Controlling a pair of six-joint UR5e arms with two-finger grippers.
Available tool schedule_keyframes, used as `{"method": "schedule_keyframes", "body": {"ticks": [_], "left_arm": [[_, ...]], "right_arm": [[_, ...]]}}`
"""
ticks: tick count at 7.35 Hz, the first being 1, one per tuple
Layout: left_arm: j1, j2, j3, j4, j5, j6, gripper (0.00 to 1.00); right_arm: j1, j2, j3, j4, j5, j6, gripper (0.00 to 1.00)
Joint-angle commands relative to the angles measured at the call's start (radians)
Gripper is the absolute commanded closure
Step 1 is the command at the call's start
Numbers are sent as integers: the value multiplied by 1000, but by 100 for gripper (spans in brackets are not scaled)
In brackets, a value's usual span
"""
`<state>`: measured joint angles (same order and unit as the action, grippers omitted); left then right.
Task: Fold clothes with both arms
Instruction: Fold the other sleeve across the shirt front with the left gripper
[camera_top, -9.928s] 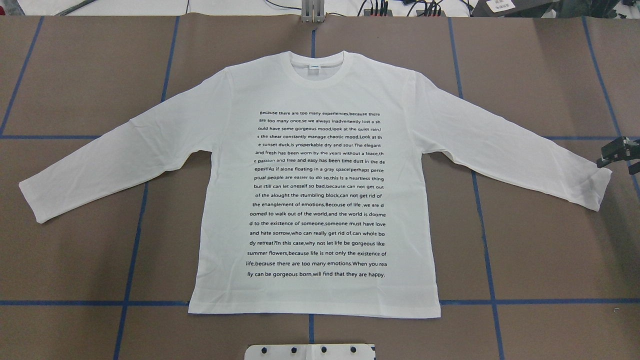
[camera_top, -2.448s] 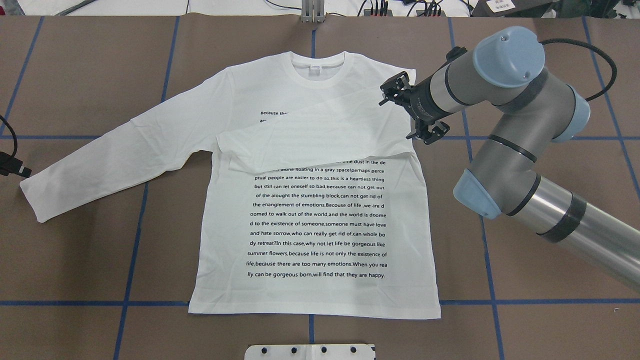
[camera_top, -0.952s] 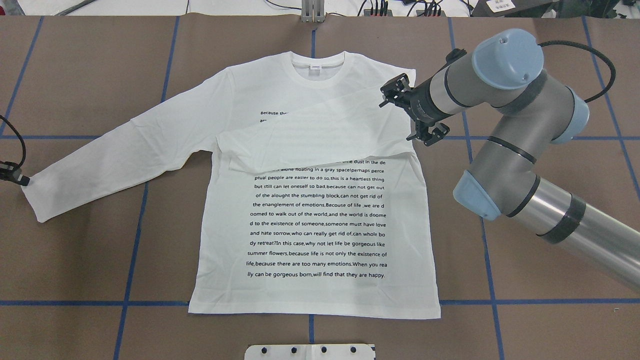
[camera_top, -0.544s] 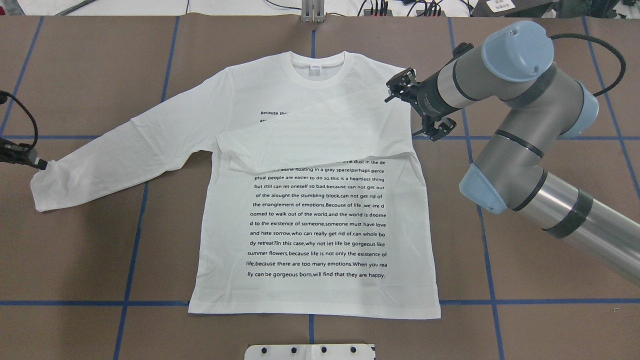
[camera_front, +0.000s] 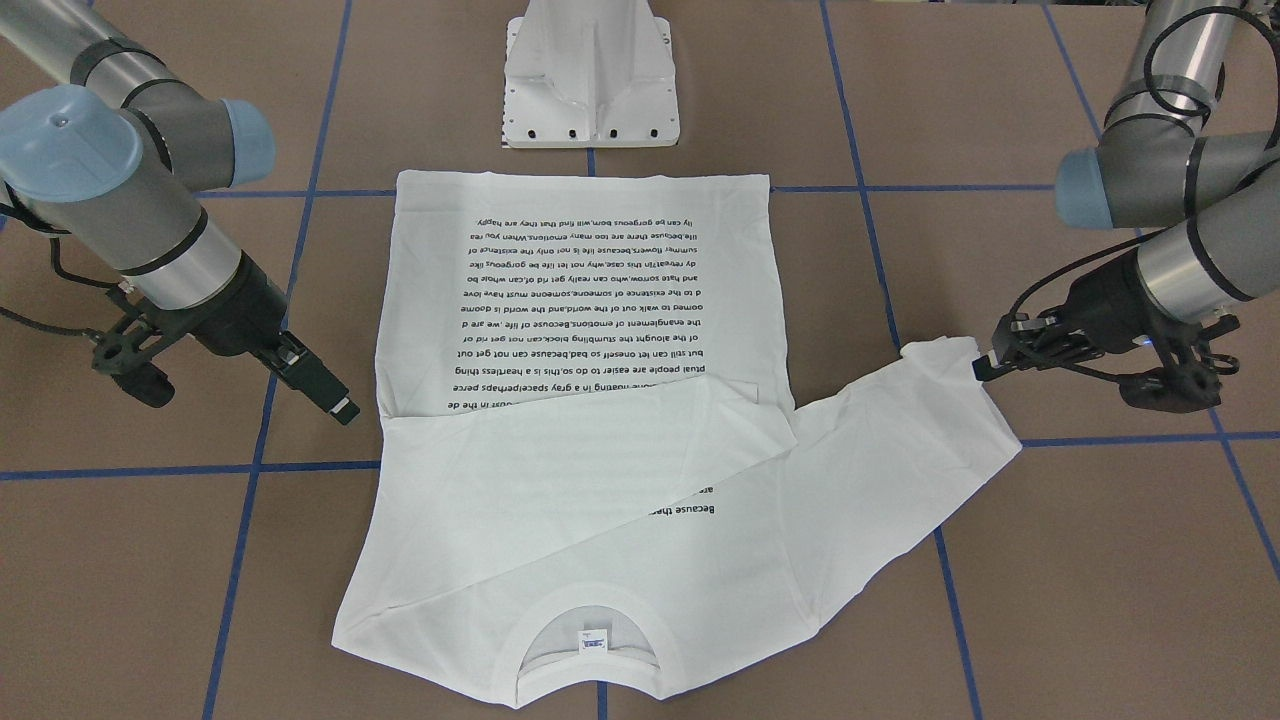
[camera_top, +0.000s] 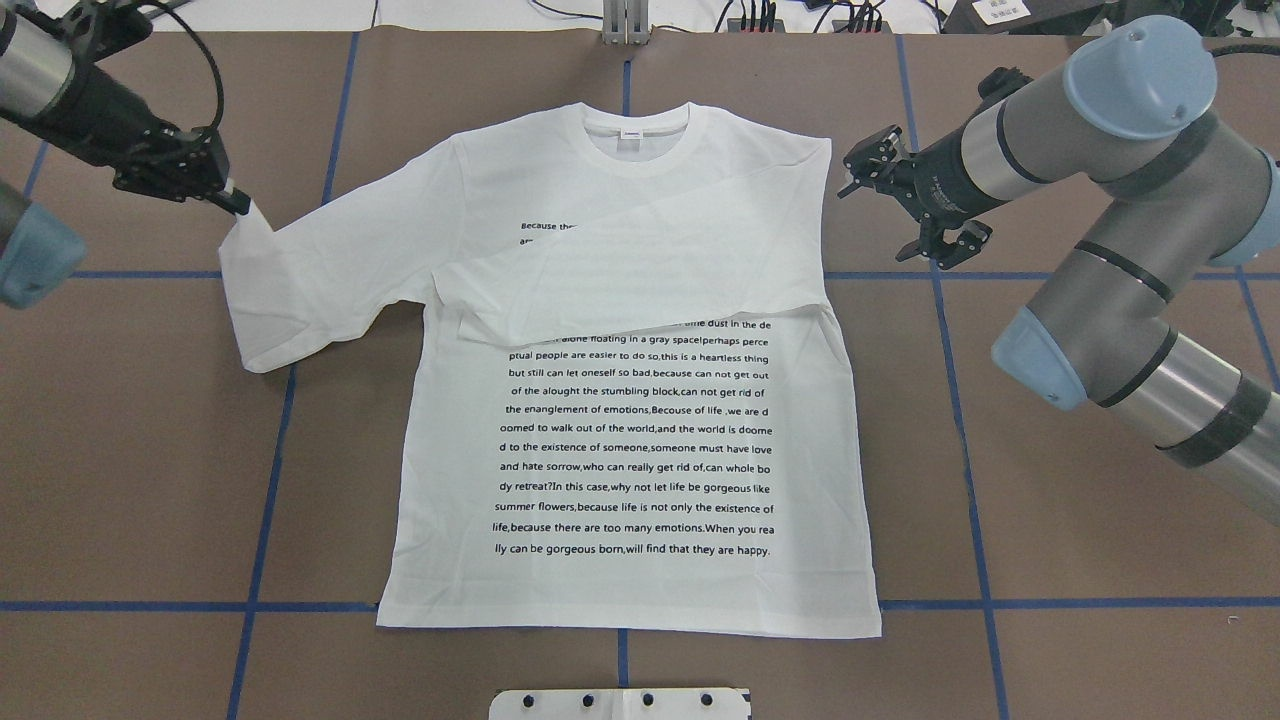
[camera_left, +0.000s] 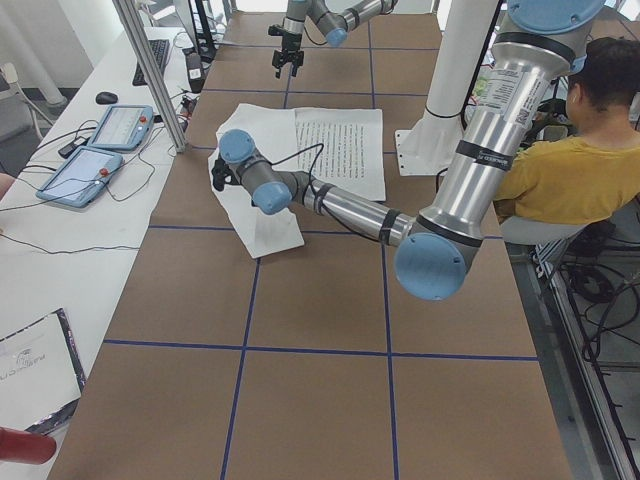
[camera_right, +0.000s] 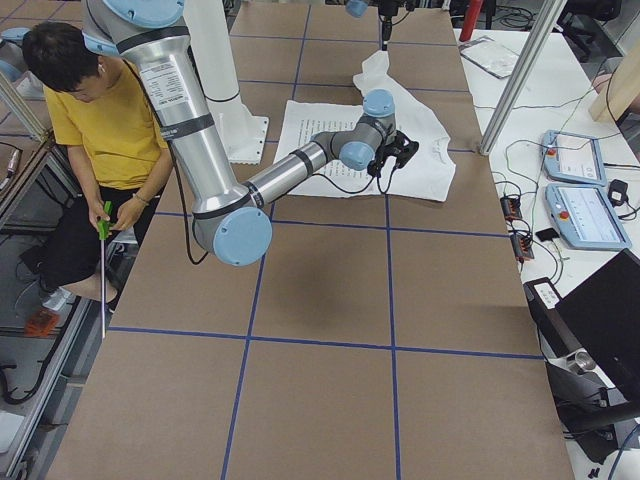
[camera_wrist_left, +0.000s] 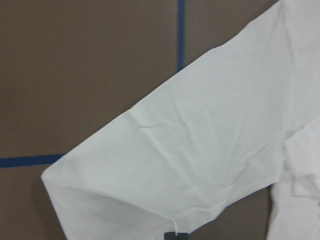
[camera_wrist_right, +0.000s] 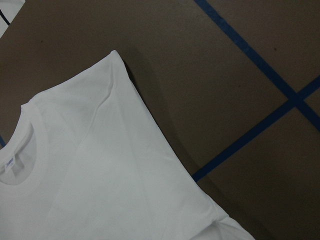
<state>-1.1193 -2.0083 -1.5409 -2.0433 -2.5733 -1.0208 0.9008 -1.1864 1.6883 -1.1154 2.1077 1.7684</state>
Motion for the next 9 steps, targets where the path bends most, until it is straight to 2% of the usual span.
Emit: {"method": "schedule_keyframes", "body": {"ticks": [1, 3, 4, 5, 6, 8, 9], "left_arm": [[59, -218, 25, 9, -11, -286, 100], [130, -459, 173, -29, 7, -439, 100], [200, -540, 220, -78, 121, -528, 100], [299, -608, 267, -118, 269, -594, 100], [367, -637, 313, -191, 365, -643, 100], [447, -687, 401, -290, 528, -656, 100], [476, -691, 416, -294, 551, -654, 100]], "right_arm": [[26, -53, 8, 3, 5, -82, 1], [35, -68, 8, 8, 5, -98, 1], [46, -81, 8, 8, 5, -107, 0], [70, -100, 5, -1, 26, -191, 0], [126, -142, -1, -1, 70, -319, 0], [184, -202, -9, -1, 81, -476, 0], [184, -203, -16, -1, 80, -481, 0]]}}
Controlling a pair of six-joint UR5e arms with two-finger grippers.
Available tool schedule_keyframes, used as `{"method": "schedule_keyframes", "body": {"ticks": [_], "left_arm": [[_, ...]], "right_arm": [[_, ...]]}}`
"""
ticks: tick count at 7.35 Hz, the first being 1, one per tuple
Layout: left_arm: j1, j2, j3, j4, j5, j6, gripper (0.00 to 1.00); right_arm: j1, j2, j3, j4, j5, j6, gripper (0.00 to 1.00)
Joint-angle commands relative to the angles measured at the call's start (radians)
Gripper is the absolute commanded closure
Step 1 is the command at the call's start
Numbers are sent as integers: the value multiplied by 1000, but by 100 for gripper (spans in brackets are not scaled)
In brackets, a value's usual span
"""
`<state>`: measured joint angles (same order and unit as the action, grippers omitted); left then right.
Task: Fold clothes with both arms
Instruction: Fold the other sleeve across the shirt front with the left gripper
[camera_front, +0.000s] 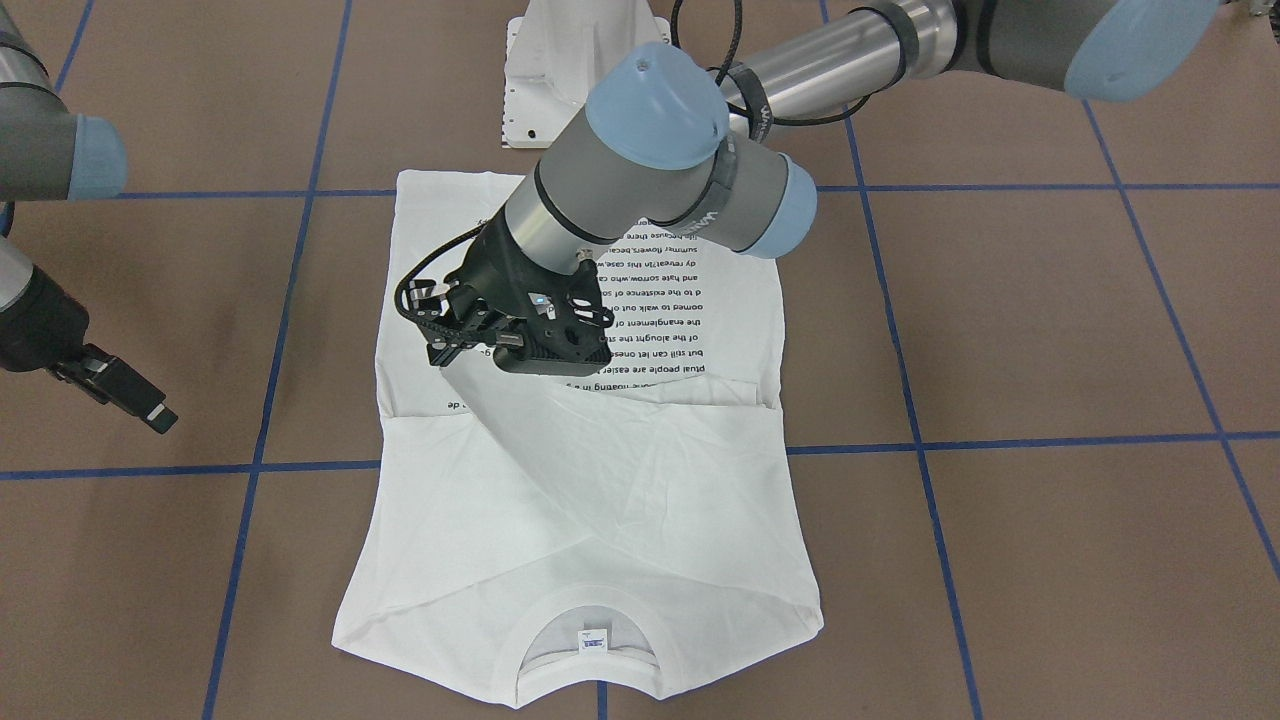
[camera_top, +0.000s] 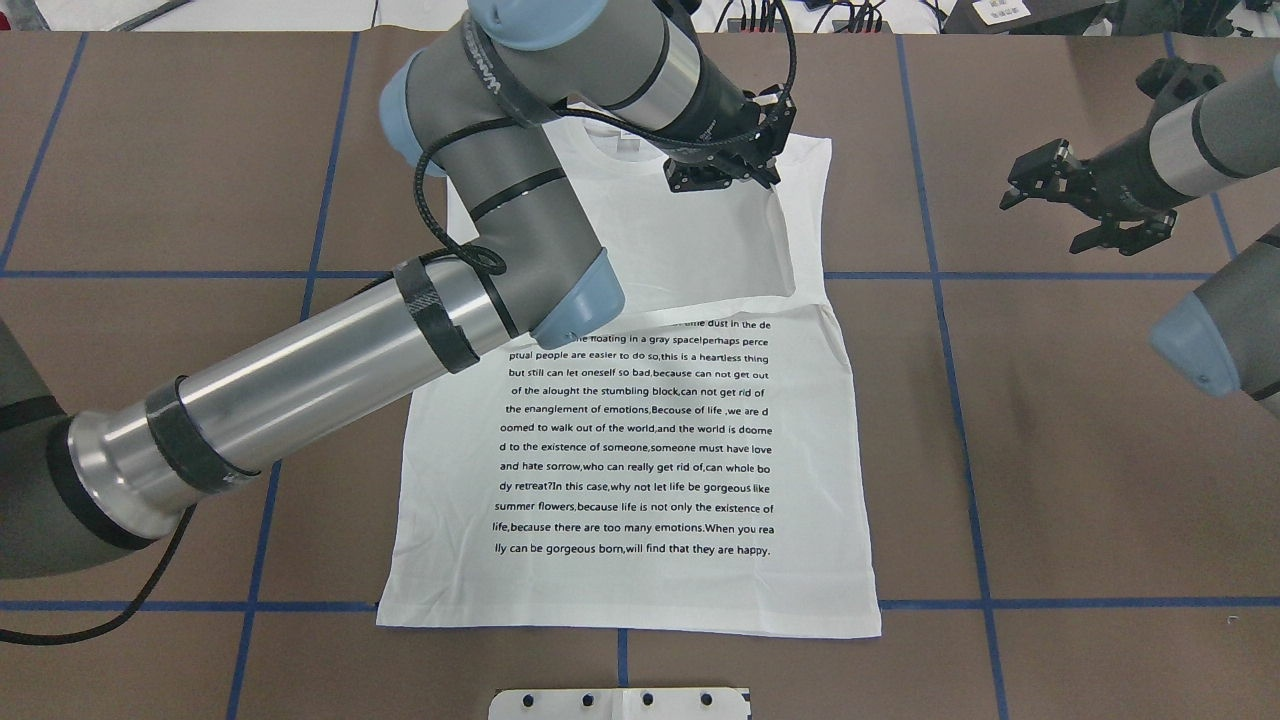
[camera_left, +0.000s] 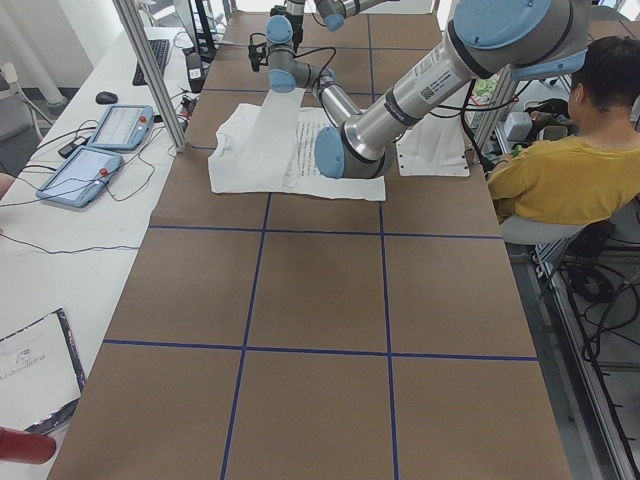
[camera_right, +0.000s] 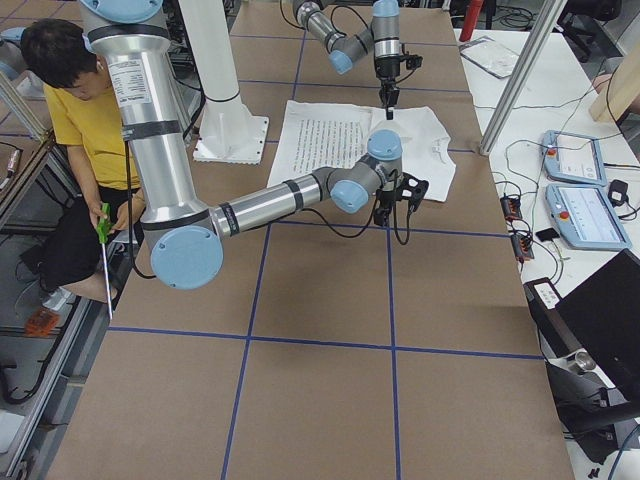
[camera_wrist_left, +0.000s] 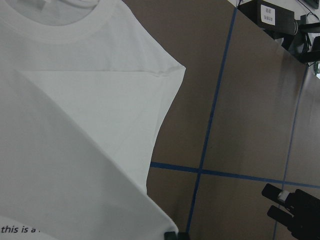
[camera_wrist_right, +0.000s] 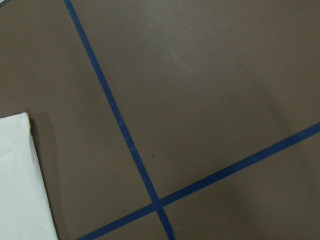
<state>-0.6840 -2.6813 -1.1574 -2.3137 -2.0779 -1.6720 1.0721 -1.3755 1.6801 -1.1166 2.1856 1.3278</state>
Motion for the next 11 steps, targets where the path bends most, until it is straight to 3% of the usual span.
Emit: {"method": "schedule_keyframes", "body": {"ticks": [1, 5, 6, 7, 8, 10, 11], "left_arm": [[62, -19, 44, -48, 82, -3, 100], [104, -22, 70, -84, 180, -5, 100], [109, -31, 77, -85, 194, -5, 93], [109, -54, 106, -85, 194, -6, 74], [110, -69, 120, -84, 194, -9, 44], [110, -75, 119, -85, 194, -12, 22], [110, -77, 113, -85, 194, -32, 22]], "right_arm": [[11, -14, -17, 3, -1, -44, 0], [11, -8, -54, 11, -10, -56, 0], [11, -11, -54, 11, -9, -56, 0], [12, -13, -54, 11, -10, -55, 0], [12, -14, -54, 11, -7, -55, 0], [11, -16, -48, 11, -4, -44, 0], [9, -16, -37, 12, -6, -24, 0]]}}
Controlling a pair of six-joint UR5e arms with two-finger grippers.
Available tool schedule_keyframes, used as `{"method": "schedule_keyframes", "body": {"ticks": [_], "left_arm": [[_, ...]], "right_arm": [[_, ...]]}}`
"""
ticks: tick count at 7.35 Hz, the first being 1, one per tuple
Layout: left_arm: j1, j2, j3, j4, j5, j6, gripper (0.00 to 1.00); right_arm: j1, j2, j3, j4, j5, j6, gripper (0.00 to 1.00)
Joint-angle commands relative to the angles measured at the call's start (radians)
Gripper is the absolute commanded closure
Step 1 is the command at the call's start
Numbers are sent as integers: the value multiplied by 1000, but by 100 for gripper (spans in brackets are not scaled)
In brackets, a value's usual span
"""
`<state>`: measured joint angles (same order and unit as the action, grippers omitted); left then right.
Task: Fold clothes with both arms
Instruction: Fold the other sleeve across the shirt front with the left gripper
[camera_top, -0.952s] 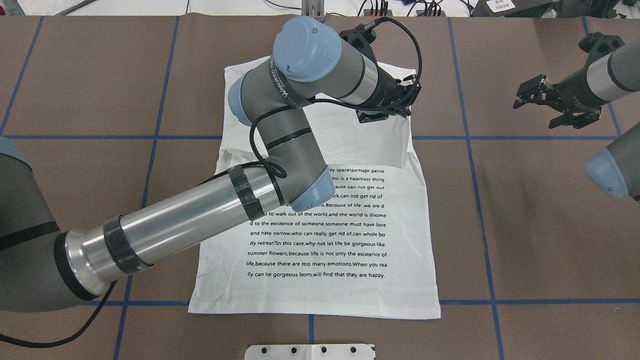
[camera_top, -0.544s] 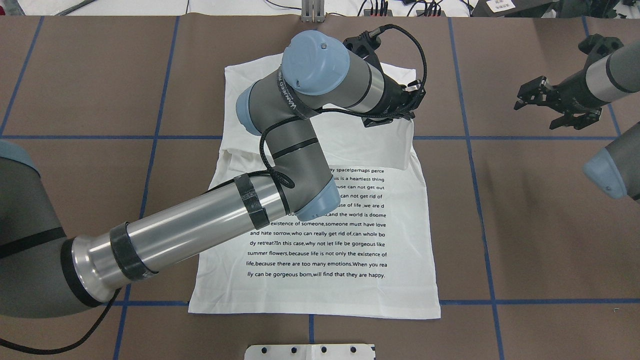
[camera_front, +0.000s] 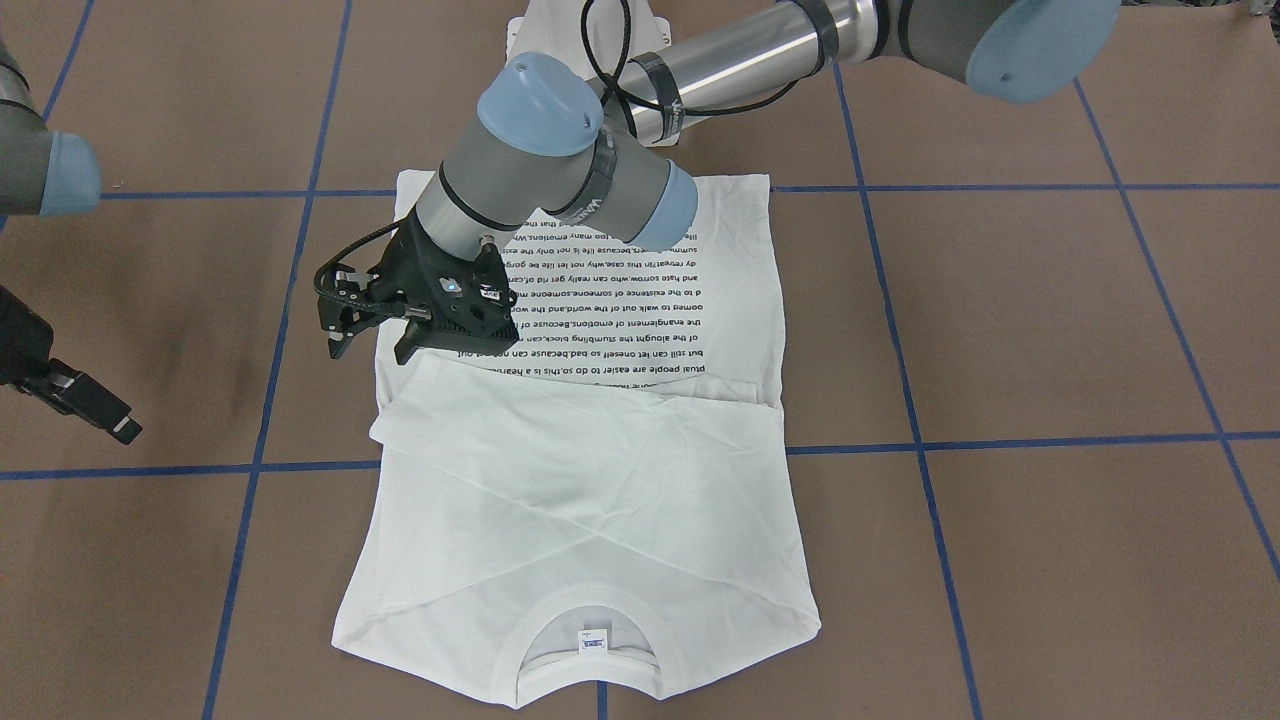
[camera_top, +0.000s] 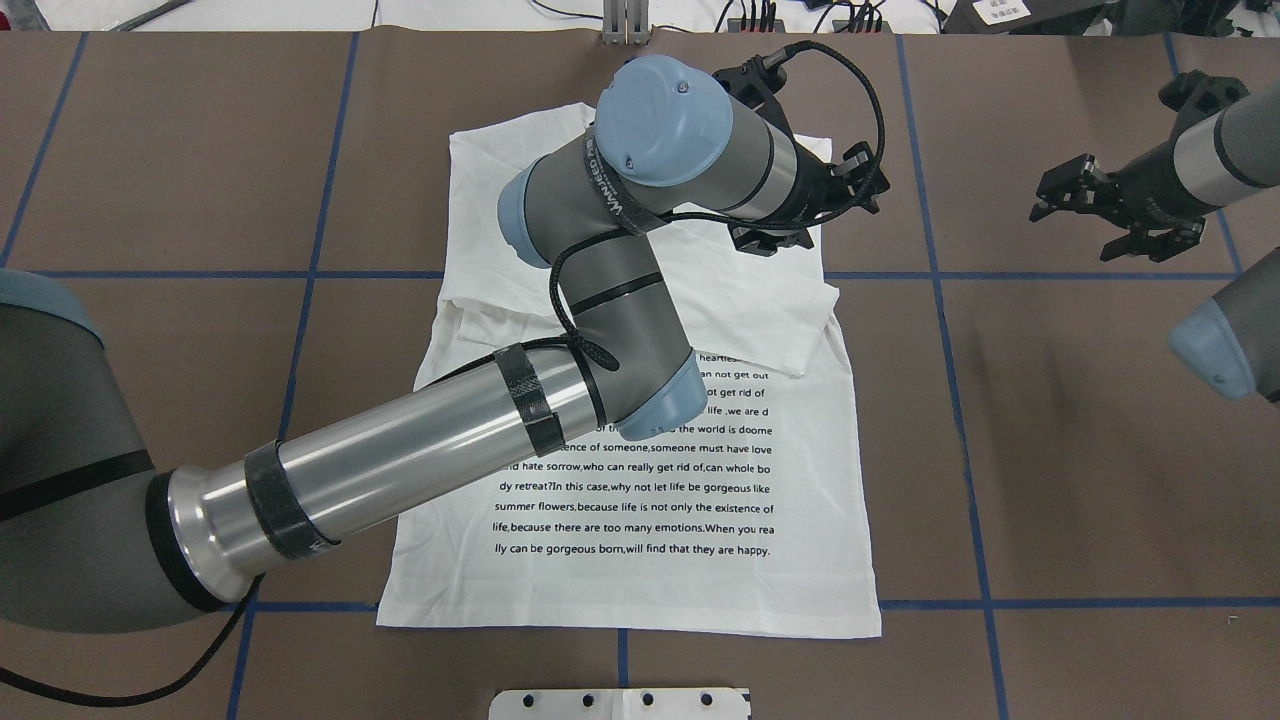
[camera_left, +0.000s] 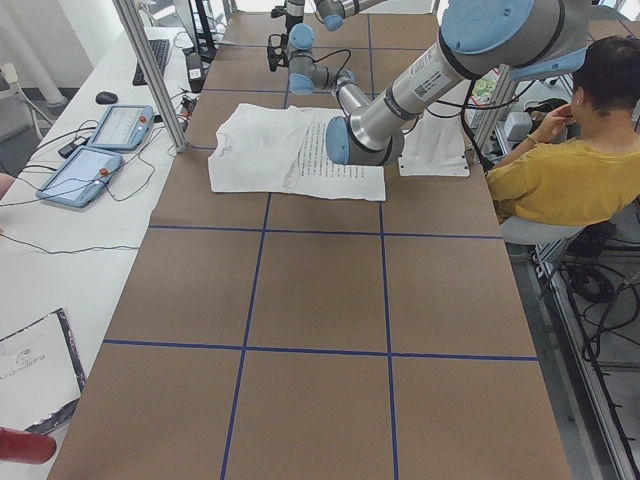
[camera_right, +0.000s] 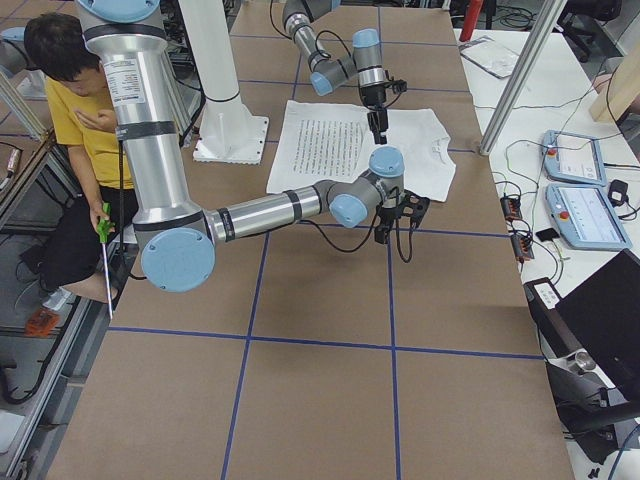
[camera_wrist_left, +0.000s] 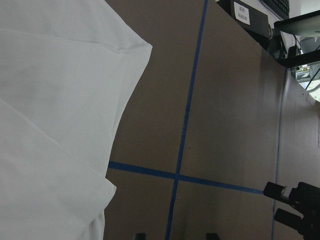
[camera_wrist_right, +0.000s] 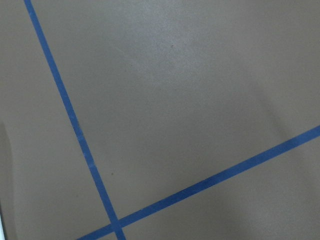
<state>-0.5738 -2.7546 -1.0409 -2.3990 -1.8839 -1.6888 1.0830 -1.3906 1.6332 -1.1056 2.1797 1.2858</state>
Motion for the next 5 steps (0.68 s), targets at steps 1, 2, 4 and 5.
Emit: {"method": "schedule_keyframes", "body": {"ticks": [1, 2, 4, 5], "left_arm": [[-3, 3, -36, 6, -1, -40, 22], [-6, 39, -97, 15, -6, -43, 22], [-26, 200, -308, 43, -9, -36, 25], [-44, 321, -432, 41, -9, -26, 28]], "right_arm": [[-43, 4, 31, 6, -1, 120, 0], [-140, 10, 95, 6, -82, 270, 0], [-335, -8, 224, 3, -208, 512, 0], [-500, -48, 314, -11, -386, 615, 0]]}}
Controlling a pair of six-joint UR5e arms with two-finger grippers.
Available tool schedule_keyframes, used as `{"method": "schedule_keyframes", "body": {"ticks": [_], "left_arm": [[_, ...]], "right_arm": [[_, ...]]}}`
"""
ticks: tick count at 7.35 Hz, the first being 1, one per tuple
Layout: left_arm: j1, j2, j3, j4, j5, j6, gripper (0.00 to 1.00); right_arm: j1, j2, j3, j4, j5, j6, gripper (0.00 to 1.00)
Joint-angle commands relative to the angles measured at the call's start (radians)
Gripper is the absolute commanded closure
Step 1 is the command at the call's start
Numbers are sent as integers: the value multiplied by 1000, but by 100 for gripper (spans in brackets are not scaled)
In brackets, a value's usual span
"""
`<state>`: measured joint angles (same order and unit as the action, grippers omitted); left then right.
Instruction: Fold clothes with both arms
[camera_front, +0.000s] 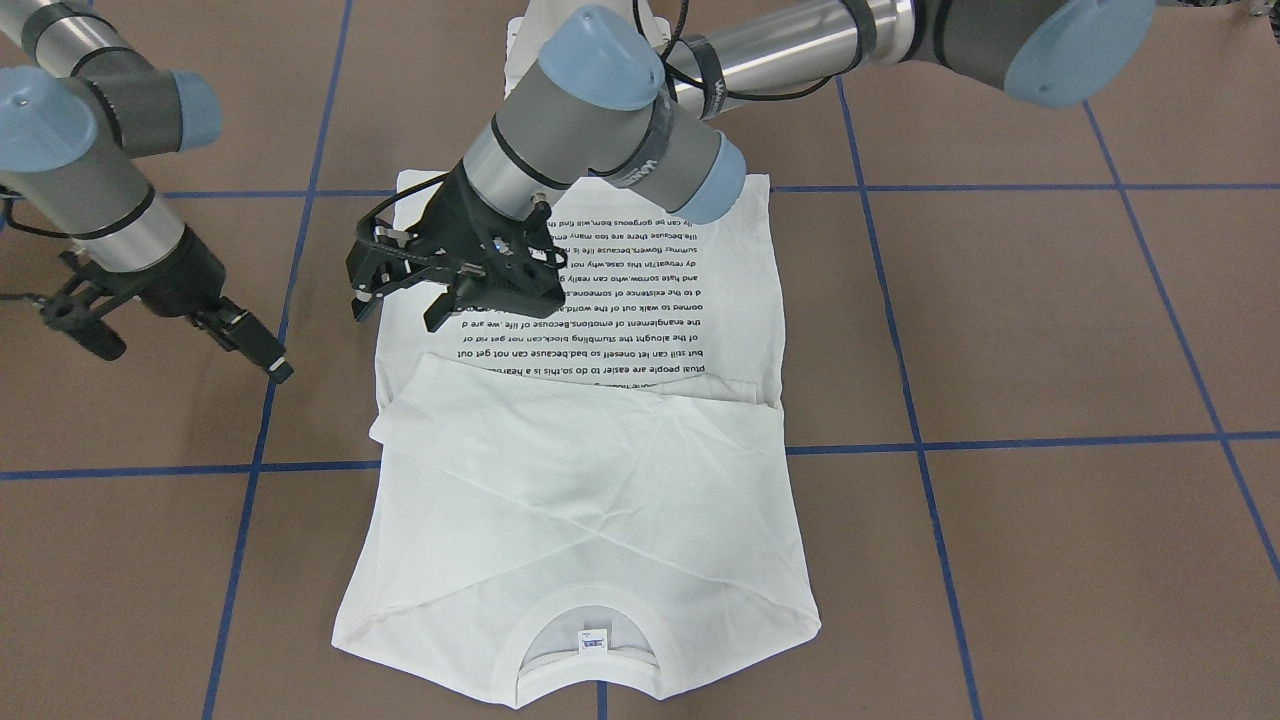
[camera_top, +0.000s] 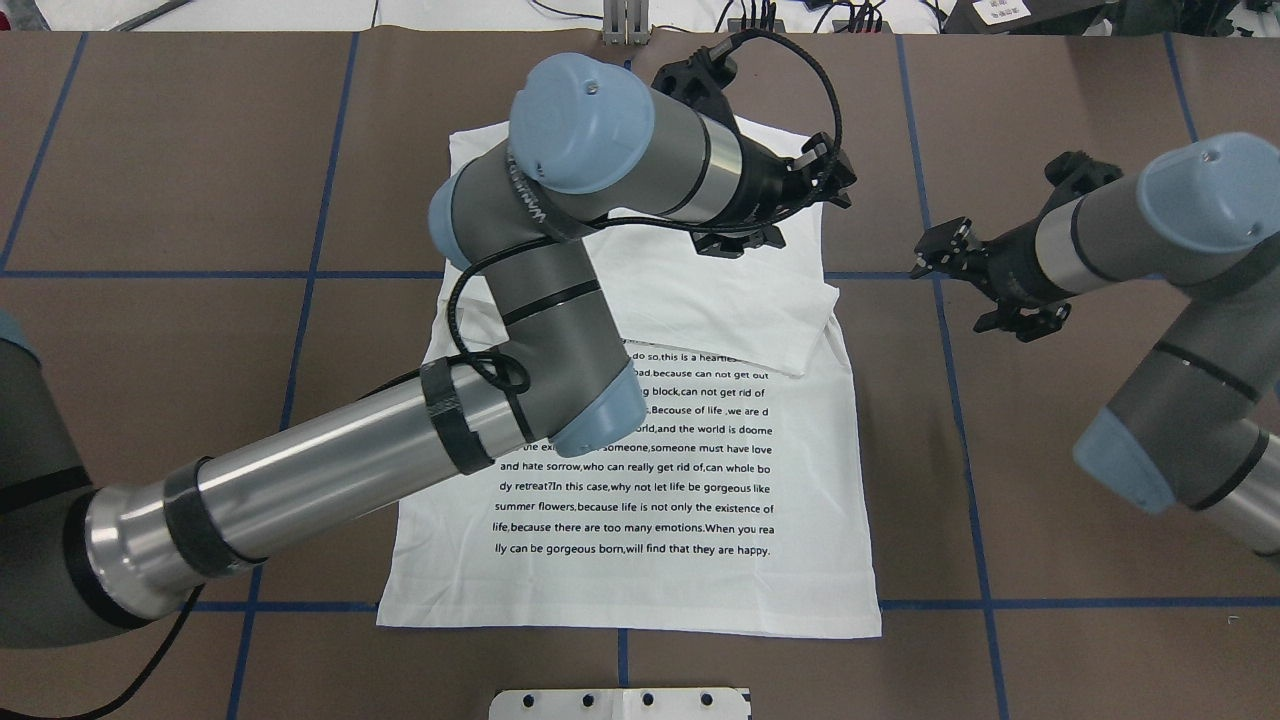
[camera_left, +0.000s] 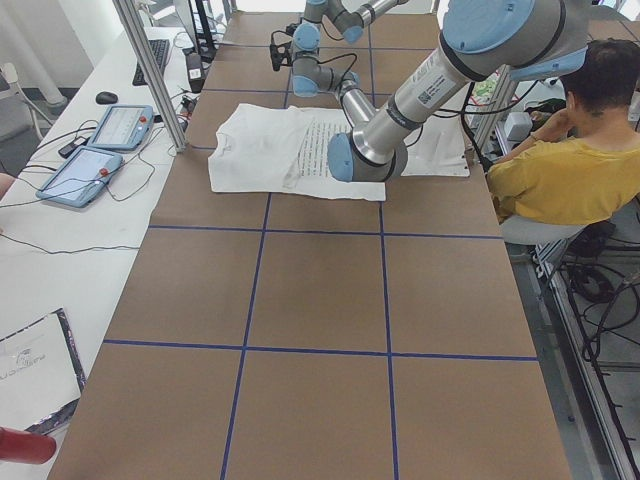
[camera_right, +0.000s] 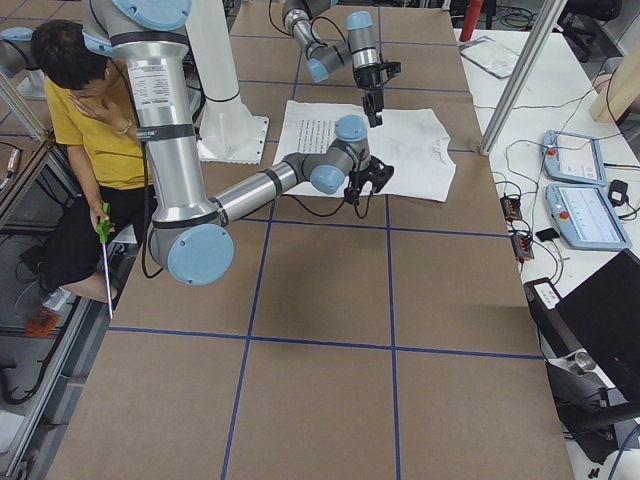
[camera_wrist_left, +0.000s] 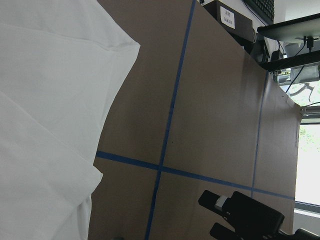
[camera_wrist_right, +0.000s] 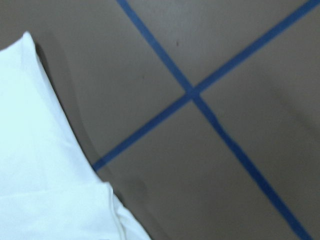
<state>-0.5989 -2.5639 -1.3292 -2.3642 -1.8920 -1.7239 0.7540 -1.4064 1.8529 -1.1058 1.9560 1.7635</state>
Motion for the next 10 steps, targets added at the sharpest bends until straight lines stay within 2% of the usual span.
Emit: {"method": "schedule_keyframes", "body": {"ticks": [1, 3, 4, 5, 6, 9, 10], "left_arm": [[-53, 195, -212, 8, -19, 54, 29], [-88, 289, -299, 11, -29, 72, 29], [-90, 300, -311, 11, -22, 72, 29], [-90, 303, -312, 11, -18, 72, 29], [-90, 303, -314, 11, -16, 72, 28], [-90, 304, -317, 11, 13, 72, 28], [-90, 304, -317, 11, 14, 72, 28]], "right_arm": [[-338, -92, 183, -31, -342, 213, 0], [-521, -85, 270, -213, -493, 355, 1], [-592, -68, 282, -339, -547, 435, 2], [-619, -60, 284, -373, -590, 508, 2], [-652, -63, 276, -373, -592, 586, 2], [-667, -74, 261, -373, -521, 597, 11], [-680, -74, 259, -373, -508, 597, 20]]}}
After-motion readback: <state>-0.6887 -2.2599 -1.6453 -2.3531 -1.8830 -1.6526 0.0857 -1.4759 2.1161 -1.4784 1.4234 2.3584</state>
